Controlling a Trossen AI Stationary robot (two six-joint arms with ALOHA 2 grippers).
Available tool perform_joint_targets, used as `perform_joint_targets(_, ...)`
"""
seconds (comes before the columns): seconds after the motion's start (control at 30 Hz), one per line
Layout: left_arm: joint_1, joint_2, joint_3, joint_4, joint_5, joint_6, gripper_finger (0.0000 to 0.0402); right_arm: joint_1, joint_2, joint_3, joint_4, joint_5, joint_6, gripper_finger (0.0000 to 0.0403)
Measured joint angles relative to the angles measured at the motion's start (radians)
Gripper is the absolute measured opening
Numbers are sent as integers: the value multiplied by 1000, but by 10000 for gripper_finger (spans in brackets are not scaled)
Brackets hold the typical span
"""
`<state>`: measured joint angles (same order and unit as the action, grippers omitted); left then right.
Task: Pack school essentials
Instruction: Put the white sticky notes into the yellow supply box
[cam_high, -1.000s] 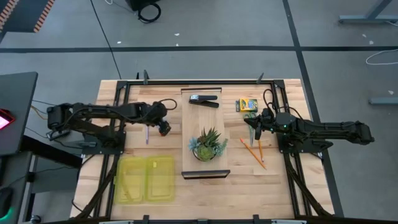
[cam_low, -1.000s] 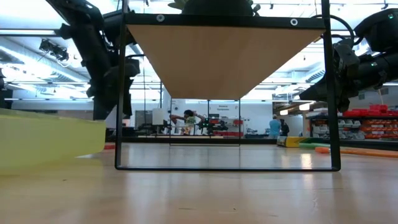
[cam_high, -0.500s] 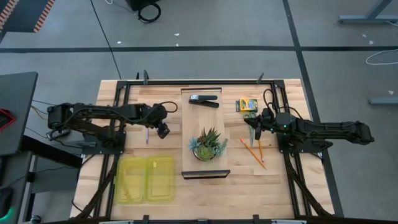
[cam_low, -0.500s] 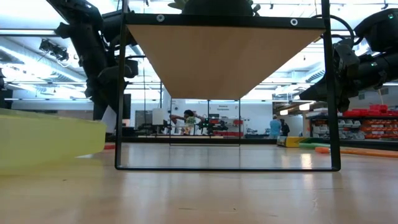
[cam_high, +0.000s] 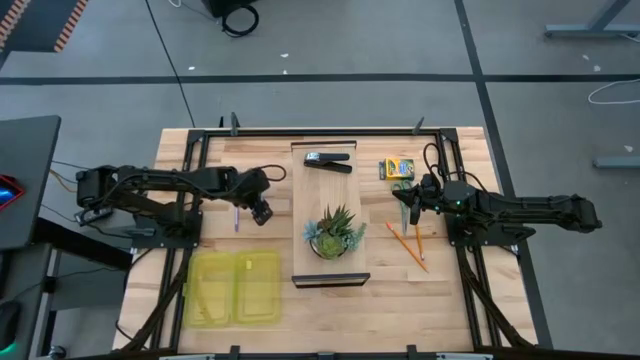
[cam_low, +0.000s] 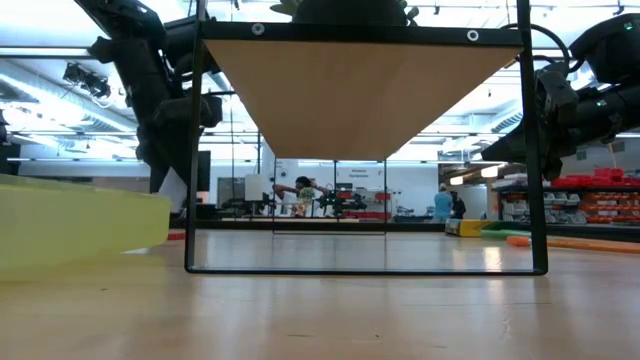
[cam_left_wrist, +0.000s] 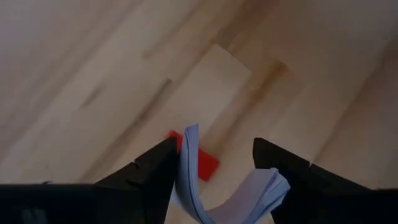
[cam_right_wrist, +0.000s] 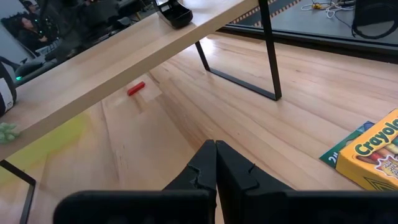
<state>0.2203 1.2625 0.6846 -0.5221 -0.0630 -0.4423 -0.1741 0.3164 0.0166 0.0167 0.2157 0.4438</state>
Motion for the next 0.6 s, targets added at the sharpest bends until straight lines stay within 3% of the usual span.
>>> perform_joint_targets(0.3, -21, 0, 0, -55, 226, -44, 205, 0, 0, 0, 0, 0, 0, 10)
perform_joint_targets(0.6, -106, -7, 59, -157, 316, -14, 201, 0, 0, 0, 0, 0, 0, 10)
